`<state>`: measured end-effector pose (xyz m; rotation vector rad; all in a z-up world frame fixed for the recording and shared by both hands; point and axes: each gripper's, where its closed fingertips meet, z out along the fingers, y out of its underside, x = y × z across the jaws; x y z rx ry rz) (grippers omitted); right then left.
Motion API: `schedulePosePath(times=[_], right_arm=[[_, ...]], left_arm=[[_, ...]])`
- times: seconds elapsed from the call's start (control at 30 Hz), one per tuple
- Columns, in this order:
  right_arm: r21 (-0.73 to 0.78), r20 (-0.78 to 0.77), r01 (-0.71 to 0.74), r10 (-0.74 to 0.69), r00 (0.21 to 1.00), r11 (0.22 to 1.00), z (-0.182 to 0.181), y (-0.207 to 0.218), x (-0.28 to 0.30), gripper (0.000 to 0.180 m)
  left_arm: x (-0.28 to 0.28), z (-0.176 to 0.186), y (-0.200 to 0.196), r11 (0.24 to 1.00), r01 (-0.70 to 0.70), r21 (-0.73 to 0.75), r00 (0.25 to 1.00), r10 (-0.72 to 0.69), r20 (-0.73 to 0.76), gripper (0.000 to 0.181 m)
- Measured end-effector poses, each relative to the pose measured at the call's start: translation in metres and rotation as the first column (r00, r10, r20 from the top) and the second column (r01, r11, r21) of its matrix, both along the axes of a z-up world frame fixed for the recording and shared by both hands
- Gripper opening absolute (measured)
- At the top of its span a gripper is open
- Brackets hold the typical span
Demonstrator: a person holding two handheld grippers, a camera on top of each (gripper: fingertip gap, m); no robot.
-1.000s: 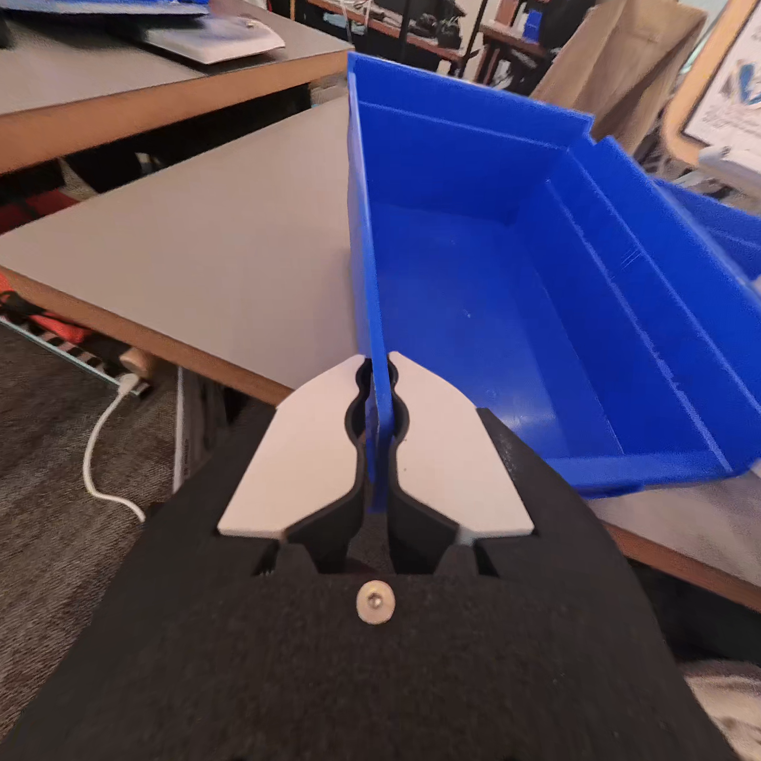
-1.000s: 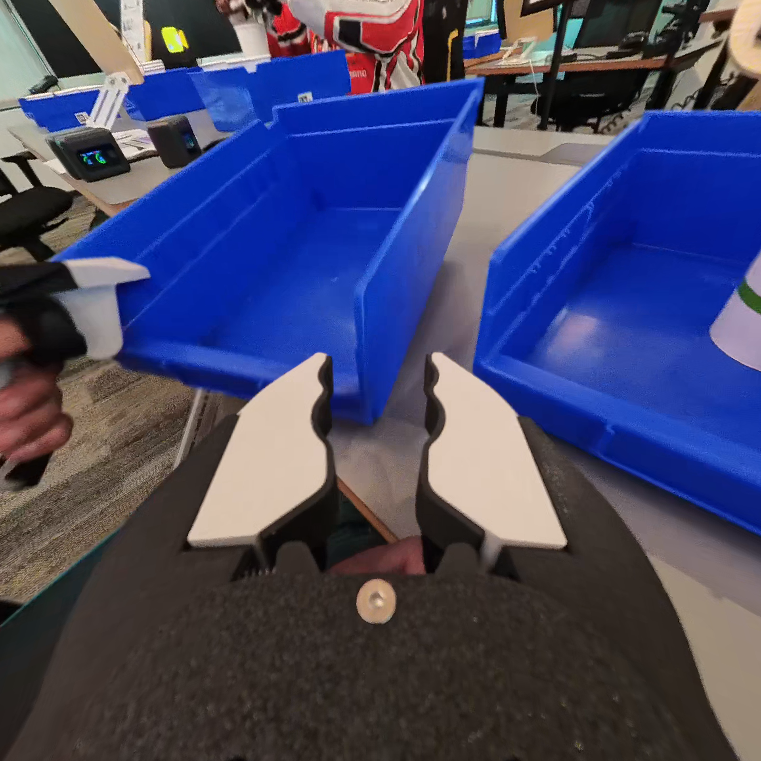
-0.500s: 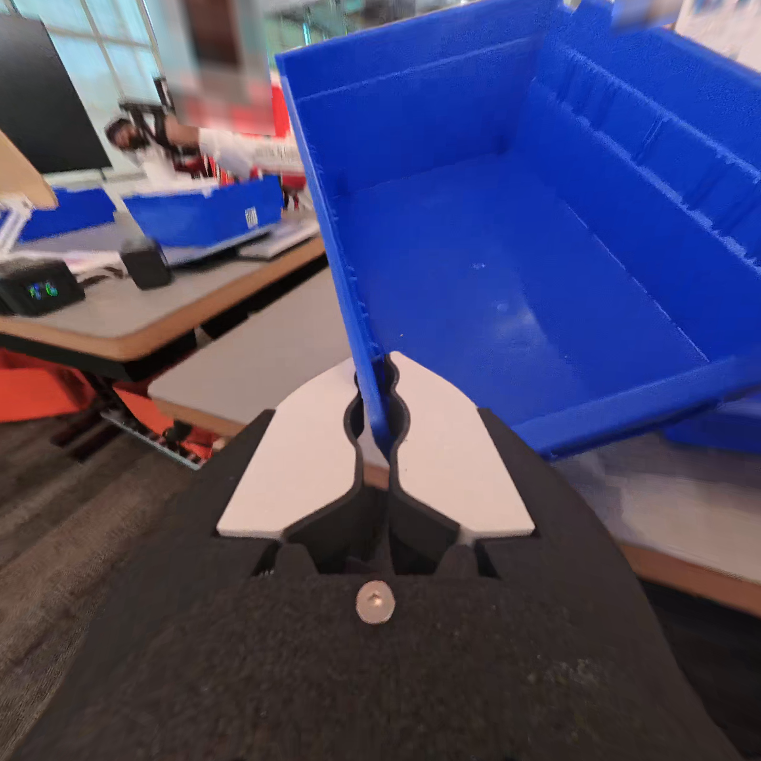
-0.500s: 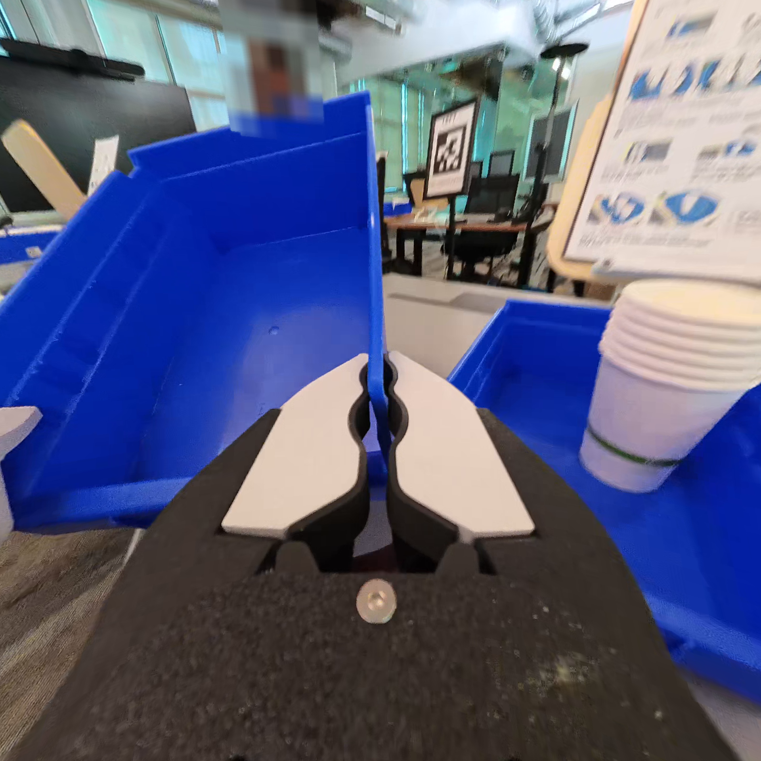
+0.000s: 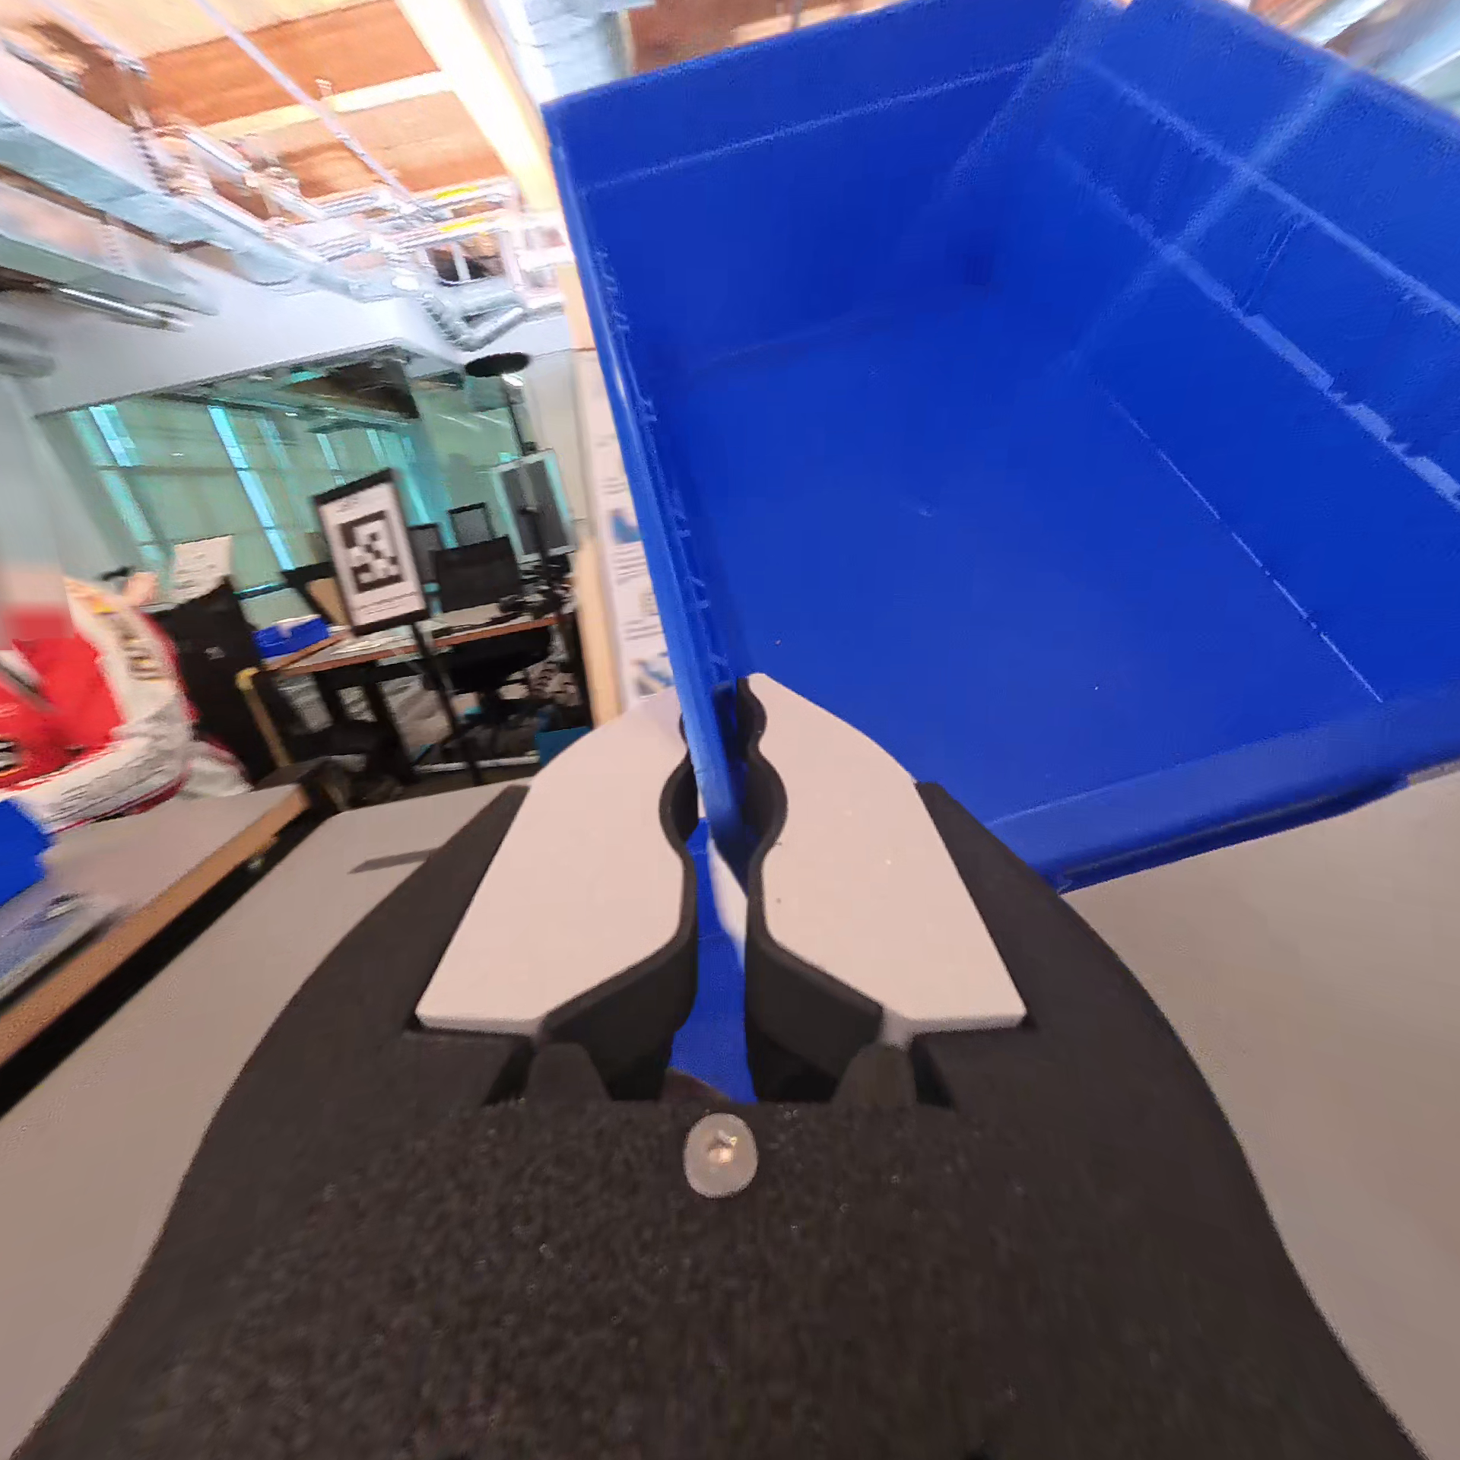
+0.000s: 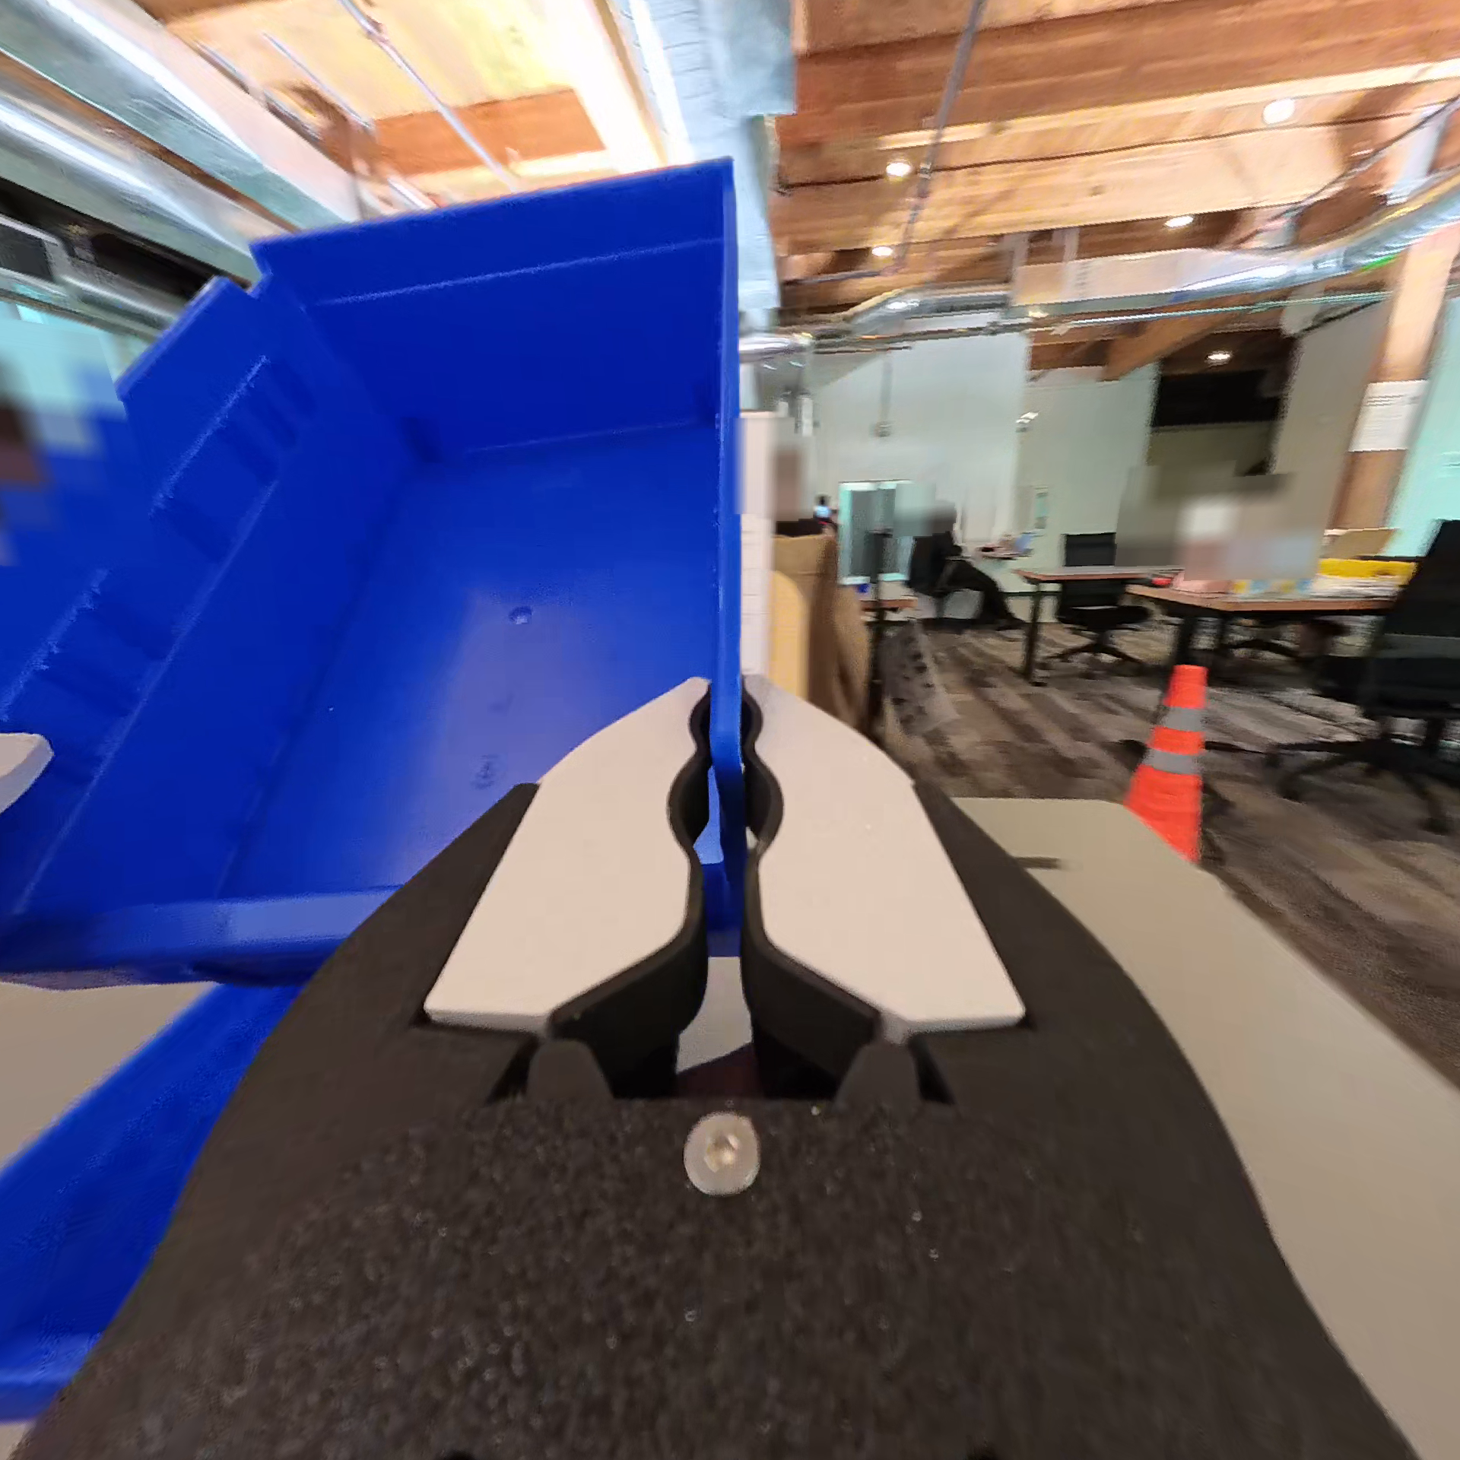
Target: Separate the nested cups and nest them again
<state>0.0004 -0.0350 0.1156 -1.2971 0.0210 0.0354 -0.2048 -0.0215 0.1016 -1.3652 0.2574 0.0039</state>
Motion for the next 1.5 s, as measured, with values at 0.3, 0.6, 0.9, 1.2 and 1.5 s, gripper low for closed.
schedulePosePath(times=[0.3,0.6,0.9,1.2,1.5], right_arm=[[-0.262,-0.040,0.222,-0.241,0.970,0.939,-0.089,0.003,0.199,0.002],[-0.503,-0.052,0.158,-0.212,0.976,0.850,-0.199,0.038,0.267,0.003],[-0.608,-0.088,0.099,-0.191,0.978,0.787,-0.235,0.052,0.278,0.003],[-0.576,-0.024,0.181,-0.237,0.971,0.797,-0.228,0.038,0.289,0.023],[-0.292,0.049,-0.035,0.052,0.997,0.956,-0.146,-0.003,0.145,0.040]], left_arm=[[0.213,-0.085,0.047,0.953,0.218,-0.210,0.973,-0.230,-0.034,0.006],[0.285,-0.191,0.072,0.870,0.224,-0.440,0.964,-0.264,-0.031,0.005],[0.296,-0.227,0.076,0.802,0.266,-0.535,0.957,-0.286,0.046,0.012],[0.291,-0.230,0.055,0.790,0.289,-0.541,0.934,-0.358,-0.025,0.061],[0.151,-0.123,-0.011,0.875,0.370,-0.313,0.914,-0.403,-0.048,0.065]])
